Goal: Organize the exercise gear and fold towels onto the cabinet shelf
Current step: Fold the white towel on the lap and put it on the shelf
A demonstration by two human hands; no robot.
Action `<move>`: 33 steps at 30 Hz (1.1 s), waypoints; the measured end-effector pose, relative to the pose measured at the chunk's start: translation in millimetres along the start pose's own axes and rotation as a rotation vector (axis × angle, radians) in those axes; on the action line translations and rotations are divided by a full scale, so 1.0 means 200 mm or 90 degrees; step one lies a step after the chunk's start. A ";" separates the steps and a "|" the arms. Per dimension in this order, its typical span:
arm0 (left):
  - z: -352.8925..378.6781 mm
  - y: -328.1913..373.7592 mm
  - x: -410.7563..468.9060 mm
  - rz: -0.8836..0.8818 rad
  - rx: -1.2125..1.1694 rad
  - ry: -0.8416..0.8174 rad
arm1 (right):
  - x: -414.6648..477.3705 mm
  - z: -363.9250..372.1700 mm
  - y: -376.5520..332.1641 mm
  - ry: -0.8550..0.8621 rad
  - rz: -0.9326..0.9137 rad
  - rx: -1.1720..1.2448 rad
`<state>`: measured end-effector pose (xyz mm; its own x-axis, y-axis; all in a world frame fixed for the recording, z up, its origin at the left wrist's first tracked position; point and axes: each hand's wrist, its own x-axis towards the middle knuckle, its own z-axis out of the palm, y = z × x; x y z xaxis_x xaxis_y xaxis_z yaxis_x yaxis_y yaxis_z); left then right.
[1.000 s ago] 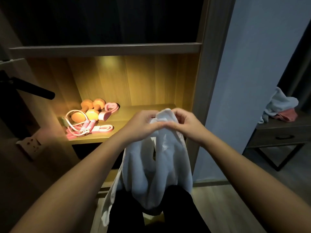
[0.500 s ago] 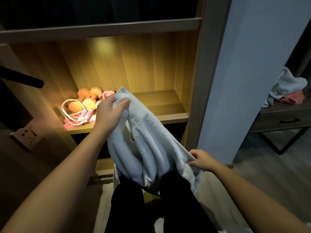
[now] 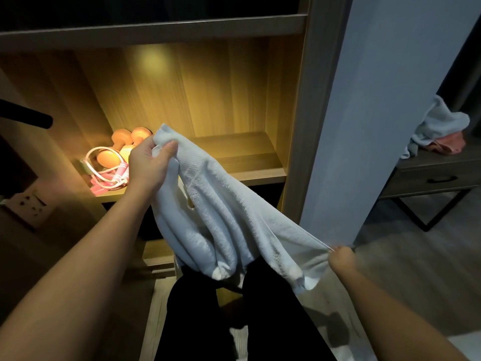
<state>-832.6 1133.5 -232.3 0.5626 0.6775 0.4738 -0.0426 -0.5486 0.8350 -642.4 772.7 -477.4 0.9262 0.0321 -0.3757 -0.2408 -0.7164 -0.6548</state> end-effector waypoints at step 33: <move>0.01 -0.01 -0.01 0.017 0.054 -0.033 | -0.12 -0.13 -0.04 -0.102 0.097 0.044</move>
<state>-831.7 1132.0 -234.7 0.6049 0.6363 0.4788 0.0107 -0.6077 0.7941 -654.7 760.7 -446.2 0.8208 0.0420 -0.5696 -0.3986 -0.6722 -0.6239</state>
